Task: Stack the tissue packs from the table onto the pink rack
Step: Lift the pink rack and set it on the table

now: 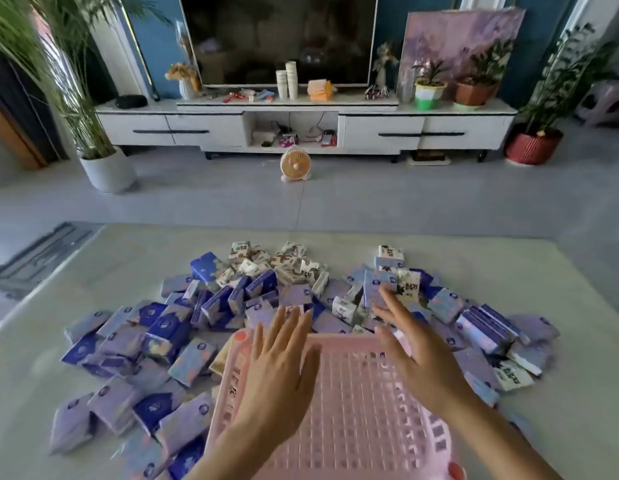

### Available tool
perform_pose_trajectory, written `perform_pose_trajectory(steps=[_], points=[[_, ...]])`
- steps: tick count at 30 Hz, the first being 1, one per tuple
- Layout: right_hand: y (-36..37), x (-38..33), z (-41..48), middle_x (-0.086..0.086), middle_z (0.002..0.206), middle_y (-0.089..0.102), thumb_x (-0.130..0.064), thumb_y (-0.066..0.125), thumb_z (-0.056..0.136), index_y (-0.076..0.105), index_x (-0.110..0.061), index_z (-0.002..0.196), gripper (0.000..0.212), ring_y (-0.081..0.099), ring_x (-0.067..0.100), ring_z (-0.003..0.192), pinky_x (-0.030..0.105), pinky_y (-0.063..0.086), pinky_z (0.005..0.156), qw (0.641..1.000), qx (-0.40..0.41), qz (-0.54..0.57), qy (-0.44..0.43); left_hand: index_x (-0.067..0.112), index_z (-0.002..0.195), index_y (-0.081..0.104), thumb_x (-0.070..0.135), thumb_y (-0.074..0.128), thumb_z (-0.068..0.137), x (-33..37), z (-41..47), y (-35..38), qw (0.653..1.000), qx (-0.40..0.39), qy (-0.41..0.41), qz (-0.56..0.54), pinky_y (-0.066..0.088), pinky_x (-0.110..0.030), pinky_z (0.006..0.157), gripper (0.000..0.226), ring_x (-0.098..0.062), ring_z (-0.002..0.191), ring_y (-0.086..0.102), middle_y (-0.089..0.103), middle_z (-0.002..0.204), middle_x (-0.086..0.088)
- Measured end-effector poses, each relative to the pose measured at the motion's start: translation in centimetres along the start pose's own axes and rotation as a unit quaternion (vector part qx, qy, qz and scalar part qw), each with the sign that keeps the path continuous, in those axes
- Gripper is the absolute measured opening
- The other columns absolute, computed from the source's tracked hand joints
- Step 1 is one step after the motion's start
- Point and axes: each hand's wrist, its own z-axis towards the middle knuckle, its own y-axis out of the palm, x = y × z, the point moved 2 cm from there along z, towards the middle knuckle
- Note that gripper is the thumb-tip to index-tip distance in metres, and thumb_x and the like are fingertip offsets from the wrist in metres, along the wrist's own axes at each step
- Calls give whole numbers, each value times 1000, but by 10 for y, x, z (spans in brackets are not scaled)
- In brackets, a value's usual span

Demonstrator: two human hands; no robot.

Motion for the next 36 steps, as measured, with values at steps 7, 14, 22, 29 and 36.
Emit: perform_pose_trajectory(steps=[7,14,22,29,36], points=[[31,37,-14,-28,147,3,-67,20,87,-18,-50,136,65,-8,0,137,14,-5,105,957,-64,-275,-64,38,134,-27,64,-1,77,-6,-12,72,975,-115,86,171,-24,-43,106,68,-17,126,-45,-53,134,5],[34,37,-17,1,141,45,-58,41,89,1,-44,145,70,27,19,137,28,23,103,955,-57,-289,-38,33,147,-4,58,12,91,-5,-11,76,974,-85,105,182,-6,-52,114,63,-18,141,-20,-34,148,-2],[-25,88,-85,11,83,67,0,46,91,62,-6,97,18,60,-1,66,12,48,67,959,275,65,-13,9,124,56,27,41,97,0,-9,47,996,-9,47,-72,43,-35,96,35,-29,114,54,49,136,-11],[2,208,-193,11,119,61,-8,71,76,57,-6,120,46,55,29,112,30,39,92,955,257,-108,105,15,99,62,3,44,89,46,-126,85,901,289,250,-206,38,-4,69,24,8,83,52,59,98,10],[13,233,-168,2,134,50,-40,71,74,39,-17,137,75,46,24,122,36,40,98,961,172,-187,111,16,104,63,26,37,83,2,-151,155,937,198,286,-40,50,-30,83,34,-7,99,54,64,105,3]])
